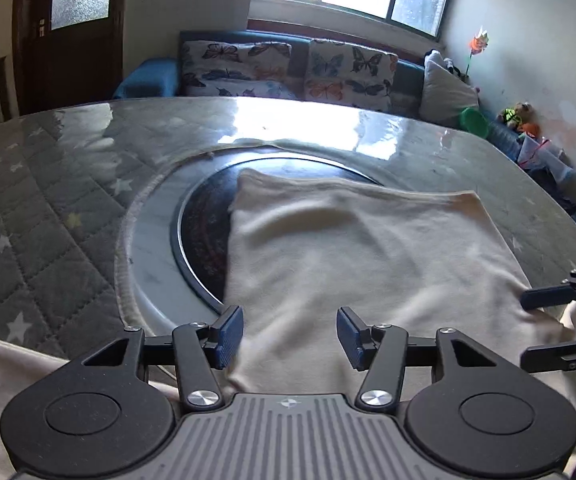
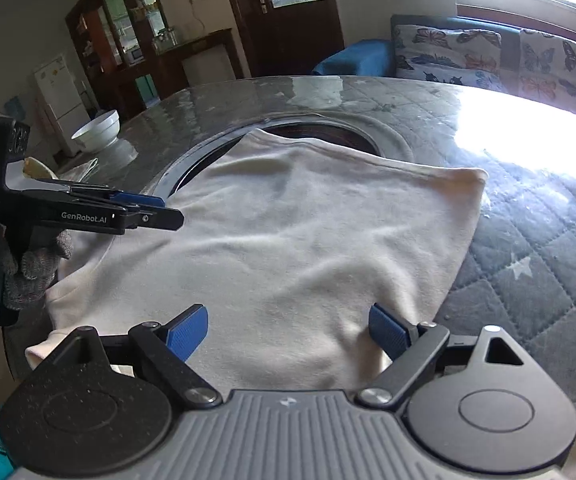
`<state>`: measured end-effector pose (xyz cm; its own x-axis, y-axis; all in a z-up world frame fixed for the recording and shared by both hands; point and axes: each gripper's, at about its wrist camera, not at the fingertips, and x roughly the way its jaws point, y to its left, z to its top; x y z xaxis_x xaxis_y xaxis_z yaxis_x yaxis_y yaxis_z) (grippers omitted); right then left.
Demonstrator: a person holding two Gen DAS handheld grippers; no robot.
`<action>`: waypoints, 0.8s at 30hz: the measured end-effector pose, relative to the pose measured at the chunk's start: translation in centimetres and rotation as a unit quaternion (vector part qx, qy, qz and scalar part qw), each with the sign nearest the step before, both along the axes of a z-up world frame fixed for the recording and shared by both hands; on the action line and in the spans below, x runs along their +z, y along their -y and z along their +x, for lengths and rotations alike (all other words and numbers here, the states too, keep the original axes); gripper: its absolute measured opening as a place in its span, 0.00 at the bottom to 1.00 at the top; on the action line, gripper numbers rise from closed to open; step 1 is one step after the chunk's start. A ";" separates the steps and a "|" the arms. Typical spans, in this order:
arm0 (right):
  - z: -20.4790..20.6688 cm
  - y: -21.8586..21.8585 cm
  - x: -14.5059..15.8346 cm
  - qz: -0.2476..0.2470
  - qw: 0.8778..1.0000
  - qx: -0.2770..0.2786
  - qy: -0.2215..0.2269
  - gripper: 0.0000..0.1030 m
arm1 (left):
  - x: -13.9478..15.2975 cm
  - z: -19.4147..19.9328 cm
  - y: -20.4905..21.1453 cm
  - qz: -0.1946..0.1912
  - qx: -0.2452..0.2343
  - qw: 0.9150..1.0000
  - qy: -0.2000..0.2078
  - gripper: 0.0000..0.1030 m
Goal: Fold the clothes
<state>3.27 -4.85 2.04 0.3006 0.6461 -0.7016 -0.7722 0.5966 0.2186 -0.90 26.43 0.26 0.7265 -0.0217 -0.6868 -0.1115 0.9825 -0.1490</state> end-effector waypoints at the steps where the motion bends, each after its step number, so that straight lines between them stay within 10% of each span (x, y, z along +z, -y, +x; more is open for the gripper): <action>1: 0.0 0.1 0.1 0.000 1.000 -0.001 0.002 0.87 | 0.2 0.1 -0.2 0.000 0.005 1.000 -0.001 0.55; 24: 0.7 0.2 0.0 0.027 1.000 0.000 -0.014 0.88 | -0.1 11.5 1.3 0.011 -0.012 1.000 -0.022 0.58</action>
